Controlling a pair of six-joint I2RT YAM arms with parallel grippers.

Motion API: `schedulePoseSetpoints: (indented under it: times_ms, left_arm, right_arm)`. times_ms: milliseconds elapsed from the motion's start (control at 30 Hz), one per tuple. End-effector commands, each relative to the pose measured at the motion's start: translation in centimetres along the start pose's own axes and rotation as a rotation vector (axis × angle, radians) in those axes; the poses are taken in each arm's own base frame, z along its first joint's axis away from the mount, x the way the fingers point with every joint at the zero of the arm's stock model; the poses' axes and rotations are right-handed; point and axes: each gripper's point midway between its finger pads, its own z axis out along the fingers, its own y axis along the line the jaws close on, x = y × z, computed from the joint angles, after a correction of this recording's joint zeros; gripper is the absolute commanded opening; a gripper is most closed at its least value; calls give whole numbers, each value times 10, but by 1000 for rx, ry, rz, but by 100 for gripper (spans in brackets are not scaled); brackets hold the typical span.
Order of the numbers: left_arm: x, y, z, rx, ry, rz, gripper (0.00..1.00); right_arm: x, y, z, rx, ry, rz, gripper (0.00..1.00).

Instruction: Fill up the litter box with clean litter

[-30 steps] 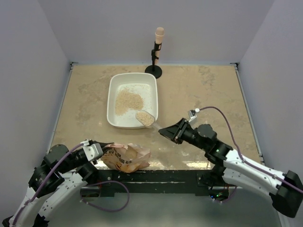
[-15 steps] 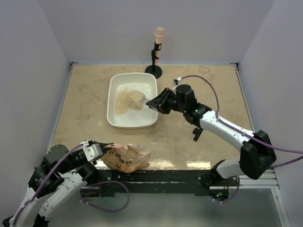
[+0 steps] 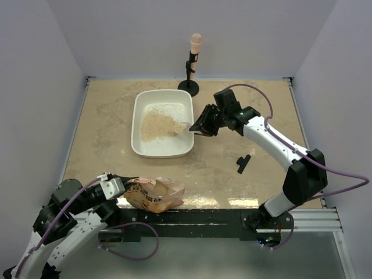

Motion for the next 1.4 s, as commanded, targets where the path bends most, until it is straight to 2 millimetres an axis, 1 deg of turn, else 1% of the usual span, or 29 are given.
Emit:
schedulePoseSetpoints:
  times_ms: [0,67,100,133,233,267,333,367,433,533,567,633,667,700,733,767,800,833,900,933,967,1000,1033,1067,1133,1167,1233,1300,1367]
  left_arm:
    - [-94,14,-28,-78,-341,101,0]
    - [-94,13,-28,-72,-339,105,0]
    - [-94,12,-29,-69,-340,106,0]
    - [-95,12,-28,-65,-338,105,0]
    - [-92,13,-24,-63,-323,105,0]
    - [-92,13,-24,-63,-325,107,0]
    - [-89,13,-22,-63,-321,107,0]
    - [-89,12,-21,-58,-322,112,0]
    - [-88,11,-20,-52,-319,113,0]
    - [-89,11,-21,-49,-321,117,0]
    - [-90,10,-22,-48,-323,116,0]
    - [-90,11,-22,-53,-321,112,0]
    - [-91,12,-22,-55,-321,109,0]
    - [-91,13,-21,-59,-314,104,0]
    - [-90,15,-20,-65,-307,100,0]
    - [-91,15,-19,-64,-304,99,0]
    - [-89,16,-16,-60,-289,92,0]
    - [-89,17,-15,-60,-282,86,0]
    - [-88,17,-12,-51,-263,76,0]
    - [-87,16,-10,-45,-257,76,0]
    - [-83,16,-6,-37,-248,72,0]
    - [-84,16,-6,-37,-255,78,0]
    - [-83,16,-4,-35,-253,85,0]
    - [-83,17,-4,-43,-257,88,0]
    - [-84,20,-3,-52,-255,87,0]
    - [-89,22,-6,-67,-261,89,0]
    - [-91,28,-7,-94,-250,76,0]
    - [-96,32,-9,-110,-244,71,0]
    - [-101,34,-10,-113,-243,63,0]
  right_arm:
    - [13,-7,-2,67,112,-61,0]
    - [17,-15,4,110,164,-94,0]
    - [14,-9,-4,133,174,-106,0]
    - [12,-8,-7,146,178,-129,0]
    - [0,12,-20,162,176,-166,0]
    - [-10,27,-27,154,156,-179,0]
    - [-17,37,-33,157,135,-193,0]
    - [-21,47,-41,142,121,-202,0]
    - [-20,48,-43,147,125,-204,0]
    - [-17,41,-46,162,134,-212,0]
    - [-13,34,-45,177,148,-211,0]
    - [-9,32,-51,167,146,-218,0]
    - [-6,27,-47,166,151,-215,0]
    - [-1,31,-49,128,166,-220,0]
    - [1,40,-62,74,146,-235,0]
    - [4,41,-60,36,141,-248,0]
    - [7,47,-68,-13,139,-275,0]
    - [12,57,-84,-78,123,-304,0]
    - [17,56,-97,-116,111,-387,0]
    - [23,61,-118,-154,94,-435,0]
    - [28,54,-122,-157,98,-456,0]
    - [33,51,-128,-169,96,-486,0]
    - [43,49,-137,-201,116,-508,0]
    - [54,42,-146,-232,119,-531,0]
    - [67,35,-157,-267,135,-564,0]
    - [77,30,-167,-293,148,-582,0]
    - [86,22,-173,-298,162,-607,0]
    - [100,25,-188,-369,177,-633,0]
    - [112,24,-193,-420,210,-642,0]
